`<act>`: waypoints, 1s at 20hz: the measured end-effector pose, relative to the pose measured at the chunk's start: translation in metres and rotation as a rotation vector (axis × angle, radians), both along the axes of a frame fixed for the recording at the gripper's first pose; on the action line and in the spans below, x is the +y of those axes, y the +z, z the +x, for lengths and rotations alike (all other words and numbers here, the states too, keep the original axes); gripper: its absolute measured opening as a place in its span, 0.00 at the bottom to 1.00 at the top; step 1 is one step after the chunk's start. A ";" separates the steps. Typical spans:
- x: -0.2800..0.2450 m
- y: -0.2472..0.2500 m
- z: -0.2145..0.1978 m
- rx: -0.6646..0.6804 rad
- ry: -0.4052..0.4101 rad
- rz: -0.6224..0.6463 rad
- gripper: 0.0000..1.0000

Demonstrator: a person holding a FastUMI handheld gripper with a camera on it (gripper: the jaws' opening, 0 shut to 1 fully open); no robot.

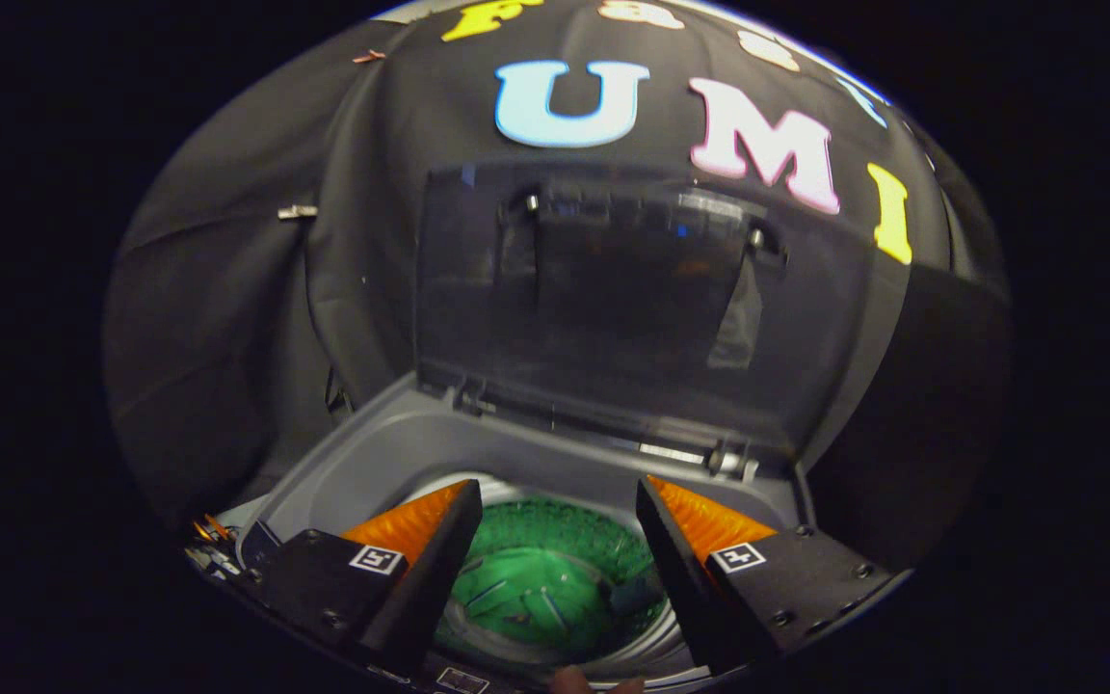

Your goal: Put the clothes into the washing machine and then close the washing machine lid.

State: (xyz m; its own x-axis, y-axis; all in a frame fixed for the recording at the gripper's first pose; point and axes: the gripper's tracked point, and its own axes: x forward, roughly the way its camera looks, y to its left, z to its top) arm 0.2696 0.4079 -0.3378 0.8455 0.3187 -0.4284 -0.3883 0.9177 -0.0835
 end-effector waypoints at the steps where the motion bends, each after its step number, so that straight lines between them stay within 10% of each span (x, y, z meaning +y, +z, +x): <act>1: 0.003 0.017 -0.003 -0.031 0.015 0.016 0.99; 11: 0.002 0.173 -0.007 -0.269 0.026 0.189 0.99; 20: -0.002 0.216 0.080 -0.218 -0.072 0.217 0.99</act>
State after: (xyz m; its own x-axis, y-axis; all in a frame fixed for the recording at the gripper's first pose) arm 0.3499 0.4059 -0.1220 0.9337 0.3189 -0.1630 -0.3161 0.9477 0.0435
